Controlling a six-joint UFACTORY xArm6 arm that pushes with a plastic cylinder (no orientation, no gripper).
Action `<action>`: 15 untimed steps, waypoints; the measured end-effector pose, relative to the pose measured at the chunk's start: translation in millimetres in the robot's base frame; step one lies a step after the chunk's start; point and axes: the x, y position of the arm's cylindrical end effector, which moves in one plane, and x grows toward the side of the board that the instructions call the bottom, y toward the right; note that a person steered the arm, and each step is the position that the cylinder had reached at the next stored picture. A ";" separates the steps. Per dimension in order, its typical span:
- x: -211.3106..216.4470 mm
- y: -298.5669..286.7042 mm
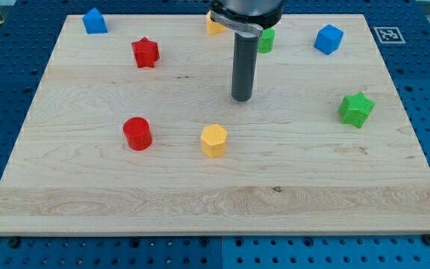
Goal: Move the green star to the top right of the board
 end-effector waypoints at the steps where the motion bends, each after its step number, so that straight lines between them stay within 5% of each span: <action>1: 0.0 0.0; 7: 66.5 124.9; 11: 66.2 192.2; 15: 27.9 175.8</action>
